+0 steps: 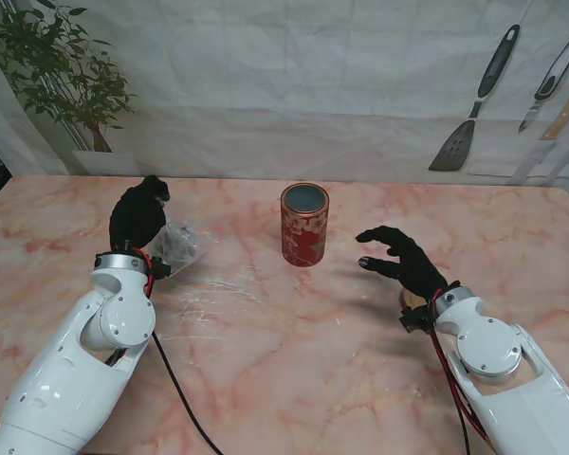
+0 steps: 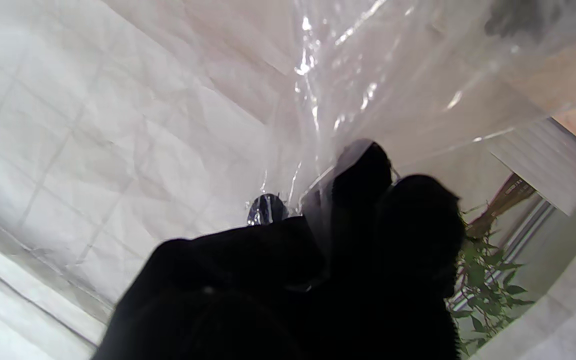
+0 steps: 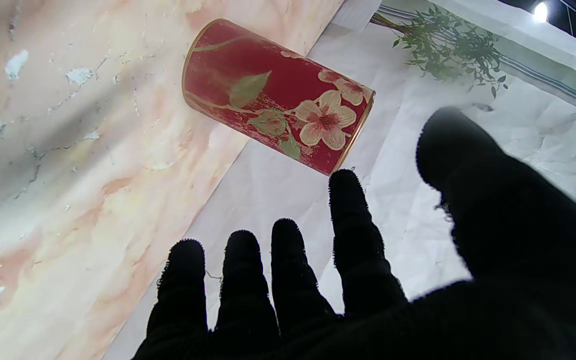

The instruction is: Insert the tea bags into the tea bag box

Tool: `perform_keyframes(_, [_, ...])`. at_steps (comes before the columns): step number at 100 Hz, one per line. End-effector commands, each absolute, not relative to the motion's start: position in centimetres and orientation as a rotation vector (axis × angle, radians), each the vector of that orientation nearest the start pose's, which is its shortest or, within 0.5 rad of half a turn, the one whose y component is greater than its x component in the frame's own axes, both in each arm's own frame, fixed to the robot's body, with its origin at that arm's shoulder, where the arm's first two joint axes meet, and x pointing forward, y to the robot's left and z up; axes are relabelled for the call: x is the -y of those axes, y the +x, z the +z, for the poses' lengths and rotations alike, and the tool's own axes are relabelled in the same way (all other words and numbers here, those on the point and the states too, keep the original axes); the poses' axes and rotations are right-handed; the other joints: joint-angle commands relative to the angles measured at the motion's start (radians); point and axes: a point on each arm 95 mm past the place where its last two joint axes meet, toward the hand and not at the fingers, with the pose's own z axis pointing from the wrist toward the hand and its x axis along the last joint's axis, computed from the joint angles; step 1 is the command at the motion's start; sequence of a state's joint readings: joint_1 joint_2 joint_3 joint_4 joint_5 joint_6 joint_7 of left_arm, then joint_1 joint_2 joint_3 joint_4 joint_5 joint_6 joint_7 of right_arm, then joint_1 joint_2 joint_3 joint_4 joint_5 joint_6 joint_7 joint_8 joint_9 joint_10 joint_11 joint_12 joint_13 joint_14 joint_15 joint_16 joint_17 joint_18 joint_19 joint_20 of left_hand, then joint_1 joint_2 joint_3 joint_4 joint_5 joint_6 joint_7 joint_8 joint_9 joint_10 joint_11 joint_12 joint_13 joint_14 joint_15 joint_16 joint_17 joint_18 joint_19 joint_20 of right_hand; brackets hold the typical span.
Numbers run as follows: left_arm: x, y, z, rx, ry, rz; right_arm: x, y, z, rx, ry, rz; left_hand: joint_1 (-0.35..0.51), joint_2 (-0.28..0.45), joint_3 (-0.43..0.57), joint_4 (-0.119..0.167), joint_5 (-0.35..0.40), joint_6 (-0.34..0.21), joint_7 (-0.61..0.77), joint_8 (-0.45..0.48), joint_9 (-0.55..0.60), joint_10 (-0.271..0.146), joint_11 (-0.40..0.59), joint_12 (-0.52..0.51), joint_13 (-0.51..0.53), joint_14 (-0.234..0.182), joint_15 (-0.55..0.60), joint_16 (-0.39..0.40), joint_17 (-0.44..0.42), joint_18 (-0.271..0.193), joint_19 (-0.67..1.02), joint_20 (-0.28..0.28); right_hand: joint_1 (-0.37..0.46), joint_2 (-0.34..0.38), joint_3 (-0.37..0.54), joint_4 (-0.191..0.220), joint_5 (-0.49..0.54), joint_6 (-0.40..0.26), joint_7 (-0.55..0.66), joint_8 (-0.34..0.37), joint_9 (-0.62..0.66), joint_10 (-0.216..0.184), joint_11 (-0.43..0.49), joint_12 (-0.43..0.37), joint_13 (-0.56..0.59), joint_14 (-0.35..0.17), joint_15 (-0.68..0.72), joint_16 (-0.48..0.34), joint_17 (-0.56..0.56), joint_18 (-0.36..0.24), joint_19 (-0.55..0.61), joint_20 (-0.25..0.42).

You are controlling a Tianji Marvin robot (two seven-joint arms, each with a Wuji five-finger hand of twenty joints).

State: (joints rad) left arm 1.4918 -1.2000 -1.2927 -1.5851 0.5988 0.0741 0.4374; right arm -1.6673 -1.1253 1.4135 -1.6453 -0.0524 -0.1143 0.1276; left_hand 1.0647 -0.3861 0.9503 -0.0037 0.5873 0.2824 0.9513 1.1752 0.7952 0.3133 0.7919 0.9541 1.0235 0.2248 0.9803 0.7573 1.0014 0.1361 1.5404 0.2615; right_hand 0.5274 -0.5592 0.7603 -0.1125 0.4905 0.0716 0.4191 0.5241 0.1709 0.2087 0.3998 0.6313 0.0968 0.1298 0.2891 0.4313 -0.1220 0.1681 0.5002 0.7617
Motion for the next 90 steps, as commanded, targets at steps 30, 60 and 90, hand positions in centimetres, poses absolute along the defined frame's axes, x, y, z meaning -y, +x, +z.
perform_keyframes(30, [-6.0,45.0,-26.0,-0.674,-1.288,-1.647,4.1,38.8,-31.6,0.938,-2.17,-2.182,0.143,0.048,-0.015,-0.027,-0.052,-0.037,0.005,-0.004,-0.032,-0.104,0.019,0.026,-0.049,0.056,-0.026,0.005,-0.039,-0.048,-0.043,-0.025,0.012,0.003,-0.024,0.027,-0.024,-0.011,-0.011,0.001,-0.033,-0.022,-0.012,-0.003,0.001,-0.036,-0.01,0.005,-0.01,-0.041,-0.036,0.037])
perform_keyframes(60, [-7.5,45.5,-27.8,-0.778,-1.269,-1.532,4.0,38.9,-31.6,0.938,-2.166,-2.18,0.165,0.043,-0.175,-0.099,-0.064,-0.064,-0.155,-0.181,-0.074,-0.06,-0.219,-0.008,-0.228,0.158,-0.165,0.018,-0.265,0.084,-0.156,0.13,0.011,0.005,-0.026,0.027,-0.025,-0.011,-0.013,0.002,-0.035,-0.021,-0.015,-0.002,0.0,-0.033,-0.004,0.009,-0.009,-0.039,-0.04,0.046])
perform_keyframes(90, [-8.3,45.5,-29.0,-0.876,-1.289,-1.446,4.0,38.8,-31.7,0.934,-2.164,-2.176,0.164,0.077,-0.389,-0.13,-0.066,-0.046,-0.296,-0.264,-0.209,0.031,-0.328,-0.219,-0.414,0.217,-0.333,-0.036,-0.483,0.208,-0.322,0.24,0.01,0.008,-0.028,0.028,-0.027,-0.011,-0.015,0.003,-0.034,-0.021,-0.02,0.0,0.001,-0.033,-0.003,0.009,-0.008,-0.041,-0.043,0.051])
